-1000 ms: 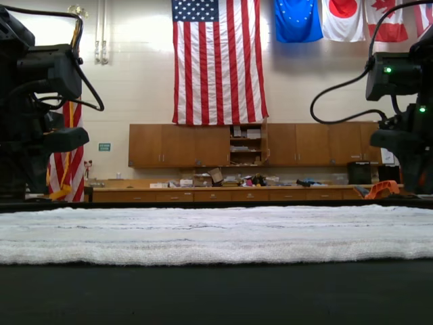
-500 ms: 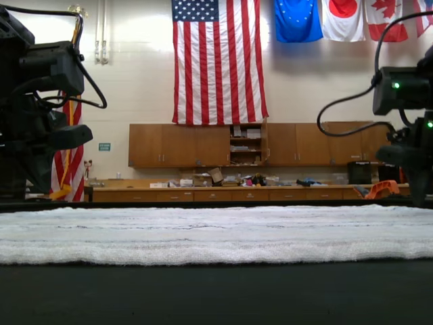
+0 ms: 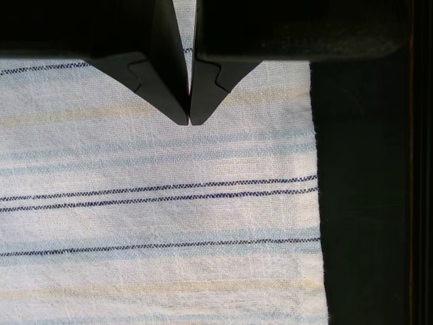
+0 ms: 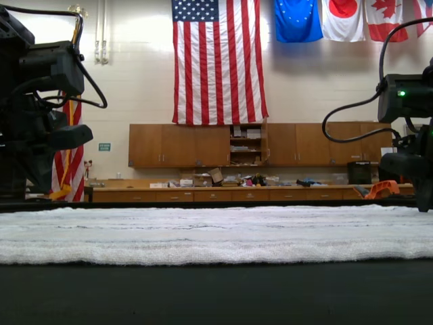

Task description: Fold the towel

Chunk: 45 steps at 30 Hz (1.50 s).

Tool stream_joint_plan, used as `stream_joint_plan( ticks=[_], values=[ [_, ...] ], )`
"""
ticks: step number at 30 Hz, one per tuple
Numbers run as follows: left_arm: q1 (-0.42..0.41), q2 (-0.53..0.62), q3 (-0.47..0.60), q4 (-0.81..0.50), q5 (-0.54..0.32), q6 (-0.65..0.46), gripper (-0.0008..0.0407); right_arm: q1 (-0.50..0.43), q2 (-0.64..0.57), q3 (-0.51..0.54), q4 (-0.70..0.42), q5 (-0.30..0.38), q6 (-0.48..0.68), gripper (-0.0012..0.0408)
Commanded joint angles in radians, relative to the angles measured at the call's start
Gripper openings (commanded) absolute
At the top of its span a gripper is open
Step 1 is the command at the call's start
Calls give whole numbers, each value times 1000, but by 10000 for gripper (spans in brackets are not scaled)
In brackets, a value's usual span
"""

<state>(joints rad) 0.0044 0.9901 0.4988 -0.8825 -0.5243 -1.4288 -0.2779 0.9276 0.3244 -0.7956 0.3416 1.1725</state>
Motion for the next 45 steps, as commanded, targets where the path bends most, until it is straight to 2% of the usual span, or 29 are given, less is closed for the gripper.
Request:
stream_joint_plan(
  ticks=[1, 5, 9, 10, 13, 18, 20, 24, 27, 31, 36, 42, 45],
  values=[
    [0, 0, 0, 1, 0, 2, 0, 0, 1, 0, 14, -2, 1, 143],
    [0, 0, 0, 1, 0, 2, 0, 0, 1, 0, 43, -6, 1, 89],
    [0, 0, 0, 0, 0, 2, 0, 0, 1, 0, 53, -6, -3, 2],
    [0, 0, 0, 0, 0, 1, 0, 0, 1, 0, 52, -7, -7, -9],
    [0, 0, 0, 0, 2, -1, 0, 0, 0, 0, 52, -25, -10, 19],
    [0, 0, 0, -3, 8, -3, 0, 2, -1, 18, 28, -38, -20, -7],
    [0, 0, 0, -10, 8, -4, 0, 3, -1, 46, 5, -37, -35, 8],
    [0, 2, 0, -64, -17, -67, 0, 3, -1, 107, -18, -37, -75, -5],
    [4, 12, -3, -63, -41, -79, 0, 3, -1, 146, -18, -39, -85, 6],
    [26, 50, -4, -48, -40, -109, 0, 3, -1, 188, -19, -39, -119, -3],
    [27, 108, -30, 47, -32, -114, 0, 6, -1, 235, -4, -46, -131, 1],
    [27, 167, -66, -4, 8, -190, 0, 34, -1, 291, -21, -46, -153, 1],
    [27, 173, -67, -2, 8, -188, 0, 42, -1, 295, -18, -46, -155, 2]
  ],
)
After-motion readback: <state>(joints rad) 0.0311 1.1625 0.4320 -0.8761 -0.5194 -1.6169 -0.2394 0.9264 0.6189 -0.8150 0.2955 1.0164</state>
